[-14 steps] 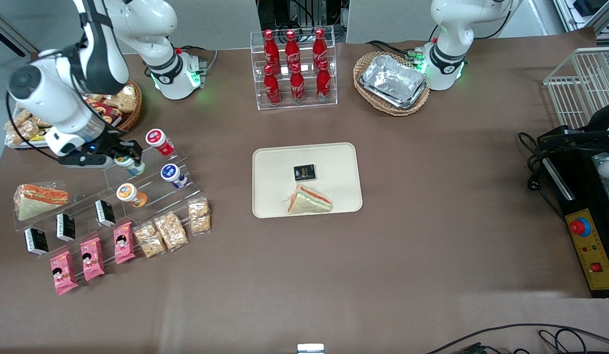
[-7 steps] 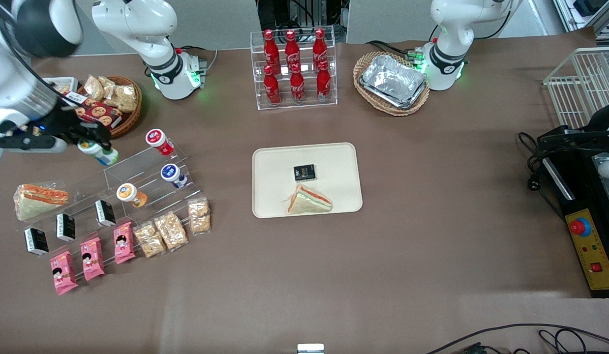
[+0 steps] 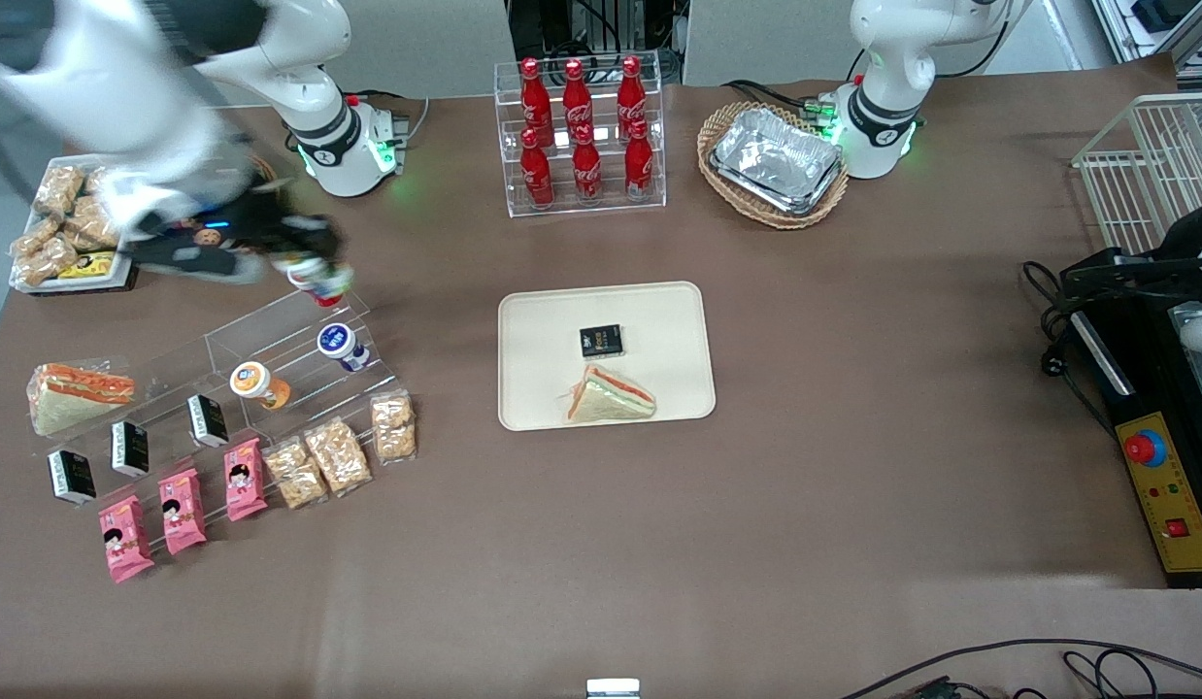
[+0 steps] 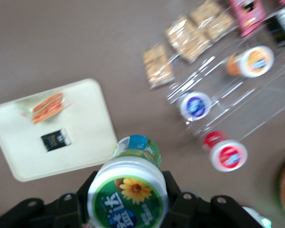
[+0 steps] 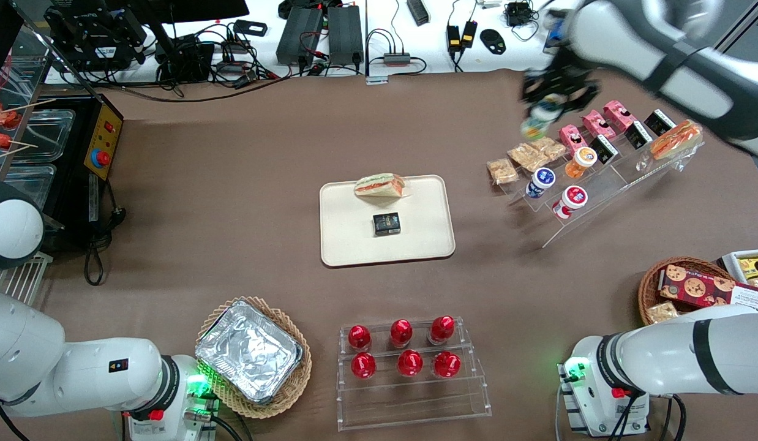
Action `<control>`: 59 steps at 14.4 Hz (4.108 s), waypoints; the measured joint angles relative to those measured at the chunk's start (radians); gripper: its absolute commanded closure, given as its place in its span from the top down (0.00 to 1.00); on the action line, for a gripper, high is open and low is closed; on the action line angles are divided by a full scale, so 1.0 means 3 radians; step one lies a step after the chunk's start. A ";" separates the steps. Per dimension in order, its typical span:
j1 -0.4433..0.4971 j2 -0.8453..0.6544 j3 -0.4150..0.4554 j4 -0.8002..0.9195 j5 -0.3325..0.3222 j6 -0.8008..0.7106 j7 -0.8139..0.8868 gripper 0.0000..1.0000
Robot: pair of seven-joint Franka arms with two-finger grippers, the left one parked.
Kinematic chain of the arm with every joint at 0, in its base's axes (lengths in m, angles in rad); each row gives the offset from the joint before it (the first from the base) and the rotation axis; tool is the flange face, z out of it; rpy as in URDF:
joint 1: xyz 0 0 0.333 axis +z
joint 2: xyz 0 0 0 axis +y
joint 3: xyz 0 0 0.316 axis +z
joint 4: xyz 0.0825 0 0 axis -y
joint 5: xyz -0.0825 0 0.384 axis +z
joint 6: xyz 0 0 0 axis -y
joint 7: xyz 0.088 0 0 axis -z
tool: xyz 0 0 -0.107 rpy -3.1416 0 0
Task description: Place green gum on tray
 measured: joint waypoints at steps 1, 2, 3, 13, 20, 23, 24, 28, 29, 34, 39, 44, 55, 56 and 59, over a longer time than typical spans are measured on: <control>0.0215 0.0069 0.0012 0.0000 0.0000 0.0058 0.0202 0.32; 0.0378 0.0150 0.0019 -0.0001 0.0000 0.0140 0.0347 0.32; 0.0523 0.0243 0.0020 -0.0005 0.0001 0.0248 0.0458 0.31; 0.1473 0.1246 0.0004 -0.0518 -0.0137 0.2020 0.1219 0.28; 0.1606 0.1588 -0.0006 -0.0769 -0.0338 0.2492 0.1337 0.27; 0.1629 0.1643 -0.0006 -0.0965 -0.0378 0.2785 0.1365 0.27; 0.1640 0.1670 -0.0007 -0.0997 -0.0386 0.2824 0.1366 0.27; 0.1699 0.1798 -0.0007 -0.1016 -0.0455 0.2901 0.1384 0.29; 0.1700 0.1810 -0.0009 -0.1015 -0.0457 0.2916 0.1384 0.45; 0.1700 0.1814 -0.0015 -0.1015 -0.0459 0.2920 0.1404 1.00; 0.1684 0.1689 -0.0064 -0.0920 -0.0609 0.2786 0.1392 1.00; 0.1158 0.1196 -0.0125 -0.0220 -0.0629 0.1509 0.0608 1.00; -0.0271 0.1044 -0.0169 0.0891 -0.0589 -0.0125 -0.1057 1.00; -0.0400 0.1009 -0.0172 0.0905 -0.0584 -0.0127 -0.1207 1.00; -0.0709 0.0874 -0.0206 0.0923 -0.0559 -0.0127 -0.1588 1.00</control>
